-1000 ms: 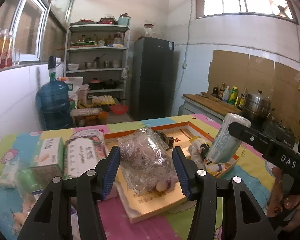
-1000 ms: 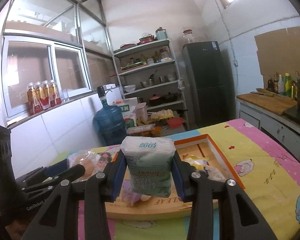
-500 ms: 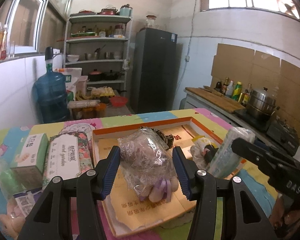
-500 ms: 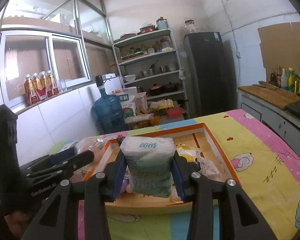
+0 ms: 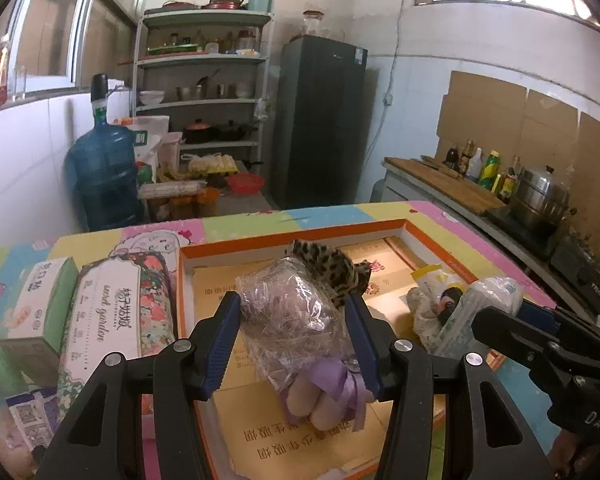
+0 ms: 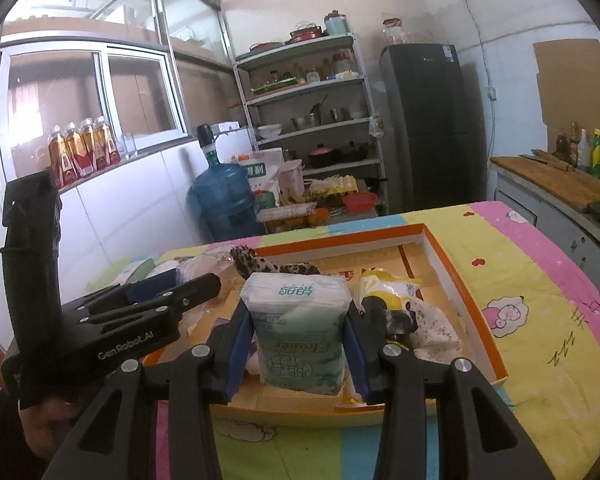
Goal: Organize soft objects
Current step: 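Carry the plastic bag and tissue pack over the box with both grippers, then open both grippers to drop the plastic bag and tissue pack into the box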
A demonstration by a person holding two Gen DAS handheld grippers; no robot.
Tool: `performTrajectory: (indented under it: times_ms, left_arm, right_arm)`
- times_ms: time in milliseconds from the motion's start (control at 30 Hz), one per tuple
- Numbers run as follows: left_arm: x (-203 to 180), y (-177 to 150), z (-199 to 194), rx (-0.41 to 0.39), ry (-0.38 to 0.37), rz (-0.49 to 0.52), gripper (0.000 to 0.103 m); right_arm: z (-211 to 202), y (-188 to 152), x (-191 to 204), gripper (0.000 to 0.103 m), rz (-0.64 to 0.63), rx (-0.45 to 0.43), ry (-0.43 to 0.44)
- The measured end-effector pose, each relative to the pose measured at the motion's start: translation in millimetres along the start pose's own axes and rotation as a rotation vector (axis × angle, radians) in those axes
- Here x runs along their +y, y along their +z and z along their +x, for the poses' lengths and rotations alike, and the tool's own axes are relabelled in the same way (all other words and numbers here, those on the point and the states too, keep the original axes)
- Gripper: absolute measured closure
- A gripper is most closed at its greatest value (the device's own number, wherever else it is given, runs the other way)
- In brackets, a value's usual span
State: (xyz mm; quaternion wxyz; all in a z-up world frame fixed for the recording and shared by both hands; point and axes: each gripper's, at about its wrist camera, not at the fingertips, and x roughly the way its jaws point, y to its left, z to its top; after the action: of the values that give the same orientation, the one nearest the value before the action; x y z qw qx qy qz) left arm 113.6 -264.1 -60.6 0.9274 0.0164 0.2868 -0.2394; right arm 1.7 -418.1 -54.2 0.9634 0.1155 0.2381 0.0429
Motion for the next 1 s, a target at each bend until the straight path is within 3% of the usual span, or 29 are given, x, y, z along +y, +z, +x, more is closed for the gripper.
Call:
performTrajectory:
  times_ms: [500, 1000]
  left_arm:
    - [10.8, -2.5, 32.4, 0.067, 0.009, -0.038, 0.048]
    - [11.7, 1.7, 32.2, 0.054, 0.025, -0.036, 0.046]
  right_arm:
    - [36.0, -1.0, -5.3, 0.06, 0.028, 0.071, 0.019]
    - [51.1, 4.8, -12.8, 0.055, 0.074, 0.081, 0.045]
